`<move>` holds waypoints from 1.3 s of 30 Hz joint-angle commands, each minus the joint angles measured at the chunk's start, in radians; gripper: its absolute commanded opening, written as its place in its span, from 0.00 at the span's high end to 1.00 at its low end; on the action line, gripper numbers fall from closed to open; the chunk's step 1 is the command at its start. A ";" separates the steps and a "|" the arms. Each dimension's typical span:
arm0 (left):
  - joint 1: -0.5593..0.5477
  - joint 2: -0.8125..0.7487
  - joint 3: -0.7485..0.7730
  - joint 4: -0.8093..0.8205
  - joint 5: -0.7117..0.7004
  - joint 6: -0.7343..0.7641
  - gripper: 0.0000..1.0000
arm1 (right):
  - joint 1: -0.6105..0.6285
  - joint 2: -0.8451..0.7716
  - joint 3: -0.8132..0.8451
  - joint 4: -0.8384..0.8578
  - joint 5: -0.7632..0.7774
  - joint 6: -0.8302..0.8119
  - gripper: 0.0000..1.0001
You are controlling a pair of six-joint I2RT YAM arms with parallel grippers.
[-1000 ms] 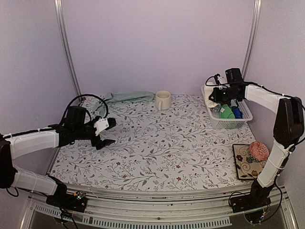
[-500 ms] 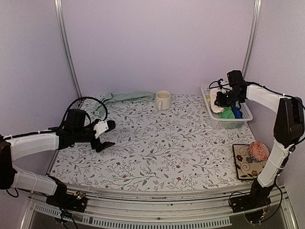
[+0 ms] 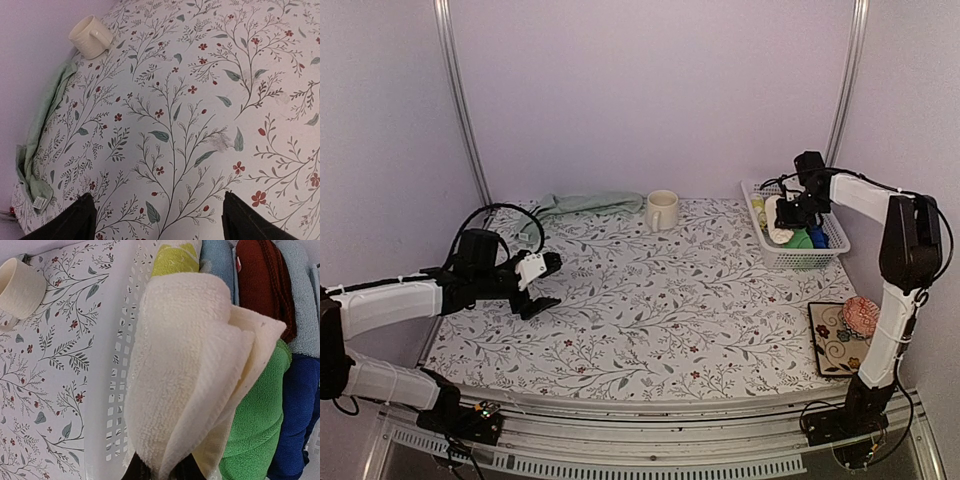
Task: Roll the towels
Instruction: Place the towel in the bin.
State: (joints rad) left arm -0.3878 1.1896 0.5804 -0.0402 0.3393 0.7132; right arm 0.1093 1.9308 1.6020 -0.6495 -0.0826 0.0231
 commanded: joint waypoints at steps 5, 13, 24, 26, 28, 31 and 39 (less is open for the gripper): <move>0.004 0.017 -0.008 0.023 0.001 -0.007 0.13 | -0.023 0.114 0.127 -0.100 0.054 -0.077 0.97; 0.004 0.039 -0.006 0.033 -0.008 -0.003 0.13 | -0.023 0.181 0.183 -0.166 0.062 -0.105 0.97; 0.004 0.061 -0.002 0.036 -0.011 -0.001 0.13 | -0.024 0.253 0.226 -0.243 0.111 -0.134 0.97; 0.004 0.065 -0.001 0.036 -0.012 0.000 0.13 | -0.023 0.282 0.243 -0.253 0.125 -0.135 0.97; 0.004 0.068 -0.001 0.035 -0.015 0.000 0.13 | -0.023 0.318 0.265 -0.265 0.126 -0.135 0.97; 0.004 0.064 0.000 0.033 -0.017 0.000 0.13 | -0.023 0.349 0.284 -0.267 0.118 -0.132 0.97; 0.003 0.055 -0.004 0.031 -0.014 0.000 0.13 | -0.024 0.355 0.286 -0.273 0.121 -0.118 0.85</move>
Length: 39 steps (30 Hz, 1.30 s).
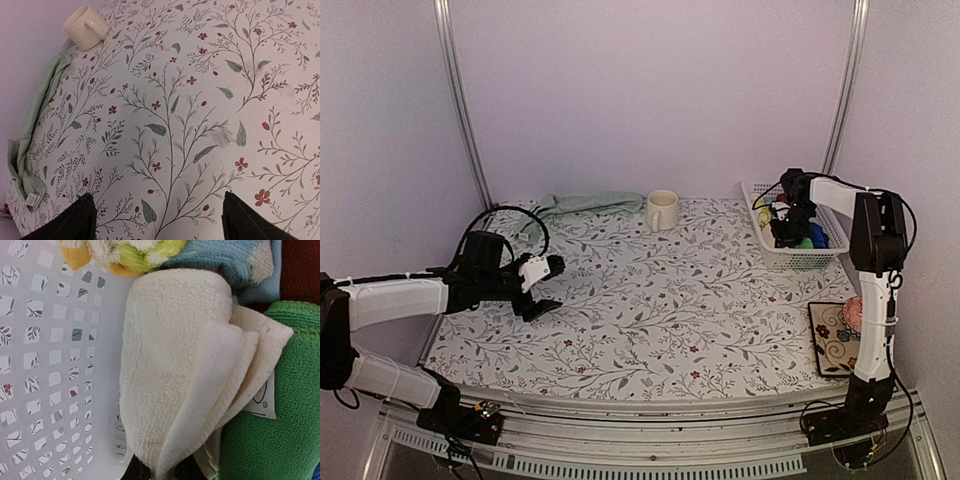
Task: Roll the towels
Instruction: Place the towel in the bin.
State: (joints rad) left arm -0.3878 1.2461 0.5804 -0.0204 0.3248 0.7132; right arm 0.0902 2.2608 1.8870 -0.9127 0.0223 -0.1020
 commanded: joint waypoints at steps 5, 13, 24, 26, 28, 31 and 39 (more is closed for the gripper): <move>0.003 0.001 -0.002 0.011 0.002 0.000 0.13 | -0.004 -0.022 -0.012 -0.008 0.047 0.015 0.71; 0.002 0.002 -0.002 0.011 0.001 0.000 0.13 | 0.002 -0.072 -0.017 -0.005 0.061 0.019 0.55; 0.003 -0.004 -0.001 0.010 -0.003 -0.003 0.13 | 0.037 -0.150 0.014 -0.021 0.131 0.031 0.44; 0.003 -0.004 0.001 0.014 -0.010 -0.006 0.13 | 0.048 -0.180 0.018 -0.024 0.156 0.031 0.40; 0.002 -0.003 0.006 0.020 -0.024 -0.015 0.12 | 0.062 -0.215 0.018 -0.023 0.176 0.031 0.36; 0.003 0.004 0.032 0.020 -0.055 -0.035 0.08 | 0.088 -0.282 0.017 -0.018 0.215 0.031 0.28; 0.007 0.080 0.196 -0.015 -0.122 -0.069 0.03 | 0.165 -0.462 -0.103 0.095 0.294 0.017 0.01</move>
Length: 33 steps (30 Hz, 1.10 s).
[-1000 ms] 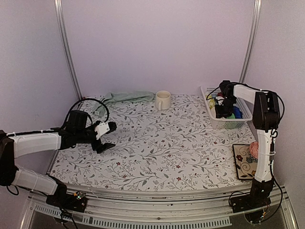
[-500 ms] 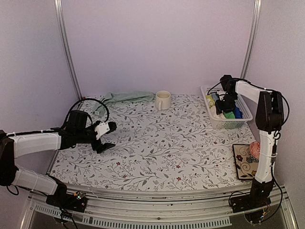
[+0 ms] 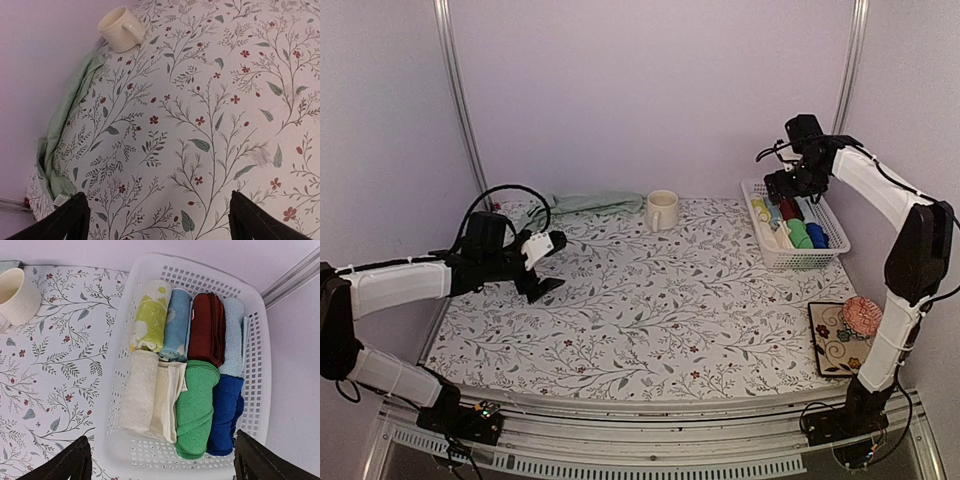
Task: Roll the towels
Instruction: Place the towel in the bin.
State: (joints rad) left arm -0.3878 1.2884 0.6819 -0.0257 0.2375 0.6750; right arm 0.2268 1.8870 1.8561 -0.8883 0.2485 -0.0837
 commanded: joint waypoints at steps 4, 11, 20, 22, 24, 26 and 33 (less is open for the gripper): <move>0.007 0.088 0.179 -0.043 -0.027 -0.050 0.03 | 0.033 -0.133 -0.130 0.140 0.070 -0.003 0.01; 0.007 0.146 0.269 -0.050 -0.050 -0.110 0.03 | 0.034 -0.097 -0.178 0.199 0.022 -0.010 0.01; 0.004 0.175 0.227 -0.015 -0.023 -0.138 0.03 | 0.012 0.070 -0.110 0.190 -0.066 0.018 0.19; 0.004 0.180 0.223 -0.015 -0.018 -0.137 0.03 | -0.006 0.096 -0.085 0.183 -0.105 0.022 0.26; 0.004 0.181 0.221 -0.014 -0.019 -0.137 0.03 | -0.025 0.116 -0.071 0.180 -0.138 0.031 0.35; 0.003 0.180 0.217 -0.009 -0.019 -0.134 0.03 | -0.041 0.133 -0.063 0.176 -0.170 0.033 0.39; 0.001 0.198 0.208 0.005 -0.008 -0.133 0.03 | -0.055 0.203 -0.034 0.136 -0.220 0.017 0.47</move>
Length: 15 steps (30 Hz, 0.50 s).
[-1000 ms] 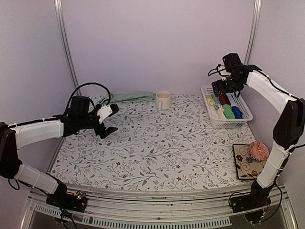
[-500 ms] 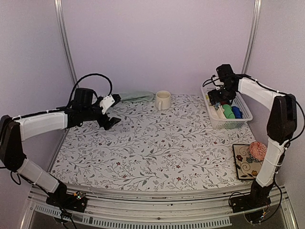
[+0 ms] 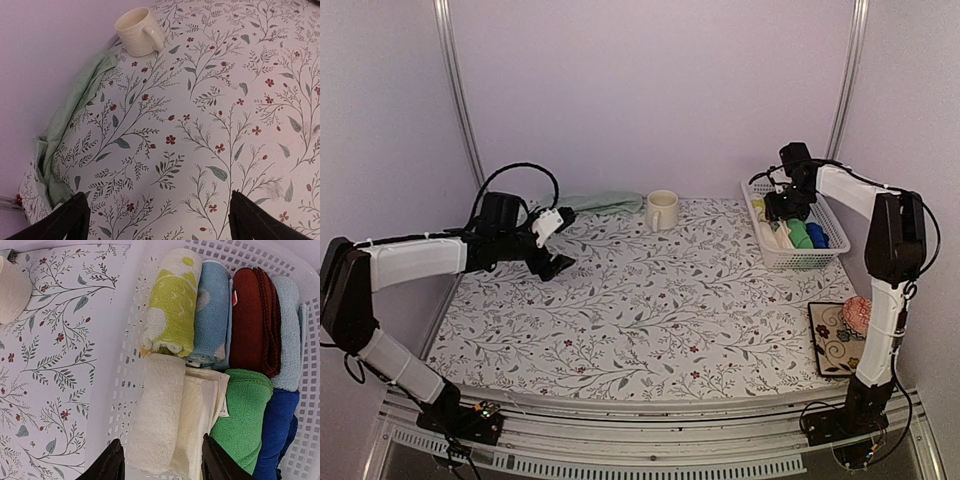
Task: Roll the towels
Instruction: Place the towel in the bin, then adjust the towel in the bin.
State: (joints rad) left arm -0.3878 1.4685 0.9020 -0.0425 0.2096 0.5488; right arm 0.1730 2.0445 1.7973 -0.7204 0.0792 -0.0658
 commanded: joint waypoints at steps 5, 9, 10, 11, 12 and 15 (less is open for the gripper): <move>0.001 0.025 -0.016 0.026 0.024 -0.009 0.03 | 0.000 0.099 0.057 -0.079 -0.019 -0.010 0.47; -0.001 0.026 -0.024 0.034 0.024 -0.007 0.03 | 0.001 0.129 0.064 -0.097 -0.022 -0.017 0.47; -0.001 0.027 -0.025 0.035 0.024 -0.007 0.03 | -0.001 0.137 0.066 -0.104 -0.015 -0.018 0.47; -0.001 0.026 -0.027 0.036 0.024 -0.007 0.03 | -0.001 0.144 0.068 -0.108 -0.003 -0.017 0.47; -0.001 0.027 -0.029 0.039 0.024 -0.007 0.03 | 0.000 0.150 0.068 -0.110 0.003 -0.017 0.47; -0.001 0.033 -0.029 0.042 0.024 -0.008 0.03 | 0.000 0.165 0.073 -0.115 0.006 -0.018 0.47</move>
State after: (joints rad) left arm -0.3882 1.4857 0.8837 -0.0277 0.2207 0.5484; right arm 0.1699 2.1803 1.8324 -0.8101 0.0731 -0.0723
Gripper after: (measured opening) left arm 0.968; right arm 0.533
